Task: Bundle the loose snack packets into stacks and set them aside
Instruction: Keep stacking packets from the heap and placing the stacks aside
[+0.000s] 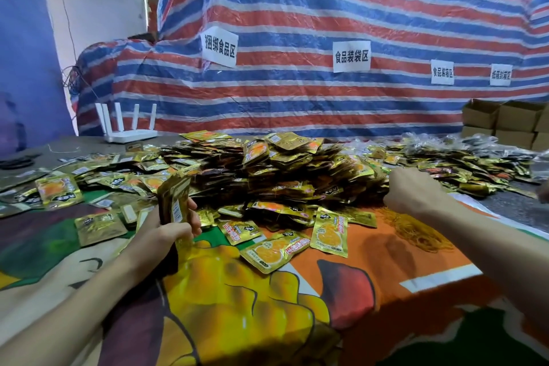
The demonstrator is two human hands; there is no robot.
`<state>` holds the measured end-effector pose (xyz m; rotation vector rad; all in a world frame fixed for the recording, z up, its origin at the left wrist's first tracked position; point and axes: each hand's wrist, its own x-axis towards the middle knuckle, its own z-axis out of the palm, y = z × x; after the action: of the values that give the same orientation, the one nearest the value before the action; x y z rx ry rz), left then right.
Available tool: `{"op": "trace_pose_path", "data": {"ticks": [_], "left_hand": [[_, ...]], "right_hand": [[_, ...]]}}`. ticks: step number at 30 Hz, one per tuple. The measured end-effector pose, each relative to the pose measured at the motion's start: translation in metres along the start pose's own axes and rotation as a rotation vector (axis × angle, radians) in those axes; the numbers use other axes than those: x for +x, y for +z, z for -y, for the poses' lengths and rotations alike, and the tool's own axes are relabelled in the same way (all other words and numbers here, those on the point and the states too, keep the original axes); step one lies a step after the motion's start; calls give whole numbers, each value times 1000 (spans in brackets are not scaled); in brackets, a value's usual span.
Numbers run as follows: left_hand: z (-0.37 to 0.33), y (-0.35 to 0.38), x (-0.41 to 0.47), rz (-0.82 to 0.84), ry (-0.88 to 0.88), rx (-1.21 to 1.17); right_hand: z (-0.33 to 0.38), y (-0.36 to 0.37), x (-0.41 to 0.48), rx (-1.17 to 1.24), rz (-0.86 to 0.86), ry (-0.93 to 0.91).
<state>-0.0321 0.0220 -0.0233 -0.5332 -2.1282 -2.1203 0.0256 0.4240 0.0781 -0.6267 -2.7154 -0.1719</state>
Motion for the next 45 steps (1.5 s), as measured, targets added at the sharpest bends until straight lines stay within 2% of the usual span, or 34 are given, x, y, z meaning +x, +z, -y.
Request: {"op": "trace_pose_path", "data": {"ticks": [3,5,9,12,14,16,20,22,26,29,31,34,37,40,45], "left_hand": [[-10,4,-4,-5,-13,-64],[-15,6,-6,-21,-21,-126],[-21,5,-9,-44,-93,-213],[-26,0,-10,-50,-185,-419],[-31,-5,-10,-27,-215,-533],[-34,-7,-11,19,-248,-584],[-35,-10,-14,22,-283,-554],[-34,-12,-12,-14,-245,-557],[-32,-18,-5,-31,-187,-692],[-33,-18,-5,-3,-189,-765],[-34,-15,-8,11,-192,-737],[-40,-12,-12,19,-214,-706],[-44,-10,-15,23,-242,-718],[-42,-12,-14,6,-241,-741],[-40,-14,-11,5,-220,-813]], "right_hand": [[22,-2,1,114,-137,-53],[50,-6,-5,246,-170,-190],[119,-15,-28,692,-4,-512],[176,-13,-48,973,156,-628],[211,-9,-56,1120,280,-626],[240,-5,-61,1204,322,-621],[271,11,-65,1260,184,-640],[272,23,-63,1248,203,-661],[259,31,-51,1468,550,-677],[250,23,-51,1586,827,-762],[250,22,-55,1573,922,-834],[251,17,-59,1626,945,-883],[250,14,-61,1814,908,-846],[250,13,-61,1967,893,-731],[250,10,-59,2209,1127,-585]]}}
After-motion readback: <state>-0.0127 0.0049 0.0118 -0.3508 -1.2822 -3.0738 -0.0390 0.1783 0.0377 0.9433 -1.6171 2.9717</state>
